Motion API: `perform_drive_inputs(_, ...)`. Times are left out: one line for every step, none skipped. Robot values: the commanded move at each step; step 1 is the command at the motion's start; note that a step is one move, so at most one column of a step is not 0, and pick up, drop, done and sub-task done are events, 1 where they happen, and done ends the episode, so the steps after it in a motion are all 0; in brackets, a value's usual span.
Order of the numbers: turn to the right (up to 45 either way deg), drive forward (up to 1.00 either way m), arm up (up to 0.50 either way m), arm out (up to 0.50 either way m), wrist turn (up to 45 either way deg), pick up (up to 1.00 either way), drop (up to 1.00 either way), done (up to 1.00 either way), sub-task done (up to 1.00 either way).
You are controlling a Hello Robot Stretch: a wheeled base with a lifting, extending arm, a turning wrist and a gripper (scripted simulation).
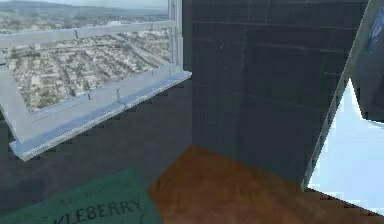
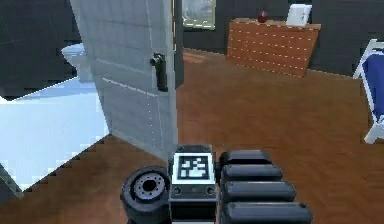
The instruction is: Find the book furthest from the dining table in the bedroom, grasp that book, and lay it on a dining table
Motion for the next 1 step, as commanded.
perform_drive_inputs(45.0,0.0,0.0,0.0,0.0,0.0,0.0,0.0,0.0)
